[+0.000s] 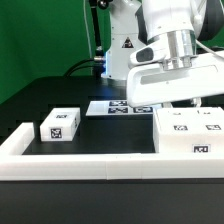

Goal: Assemble cabinet

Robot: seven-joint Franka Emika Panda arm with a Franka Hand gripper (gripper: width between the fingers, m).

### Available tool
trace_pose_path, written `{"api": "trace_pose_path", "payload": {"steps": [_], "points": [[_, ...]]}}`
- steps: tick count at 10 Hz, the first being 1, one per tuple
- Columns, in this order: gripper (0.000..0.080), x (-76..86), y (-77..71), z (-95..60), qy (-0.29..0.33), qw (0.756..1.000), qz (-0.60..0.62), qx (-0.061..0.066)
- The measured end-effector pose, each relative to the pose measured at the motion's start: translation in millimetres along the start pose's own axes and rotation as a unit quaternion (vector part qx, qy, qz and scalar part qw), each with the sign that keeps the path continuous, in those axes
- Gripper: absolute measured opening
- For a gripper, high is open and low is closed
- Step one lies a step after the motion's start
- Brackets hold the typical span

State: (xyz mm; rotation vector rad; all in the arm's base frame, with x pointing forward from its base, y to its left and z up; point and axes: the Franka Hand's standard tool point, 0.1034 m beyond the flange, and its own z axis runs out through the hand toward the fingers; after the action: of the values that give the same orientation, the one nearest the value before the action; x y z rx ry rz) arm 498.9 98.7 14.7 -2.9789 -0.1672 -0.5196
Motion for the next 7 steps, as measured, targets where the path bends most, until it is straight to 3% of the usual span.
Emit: {"api": "trace_pose_path", "payload": {"steps": [6, 7], "points": [[0.0210, -0.5, 0.0, -0.3, -0.003, 1.000, -0.010, 0.000], [0.0210, 2.6, 0.9, -10.1, -0.028, 1.000, -0.010, 0.002]]}}
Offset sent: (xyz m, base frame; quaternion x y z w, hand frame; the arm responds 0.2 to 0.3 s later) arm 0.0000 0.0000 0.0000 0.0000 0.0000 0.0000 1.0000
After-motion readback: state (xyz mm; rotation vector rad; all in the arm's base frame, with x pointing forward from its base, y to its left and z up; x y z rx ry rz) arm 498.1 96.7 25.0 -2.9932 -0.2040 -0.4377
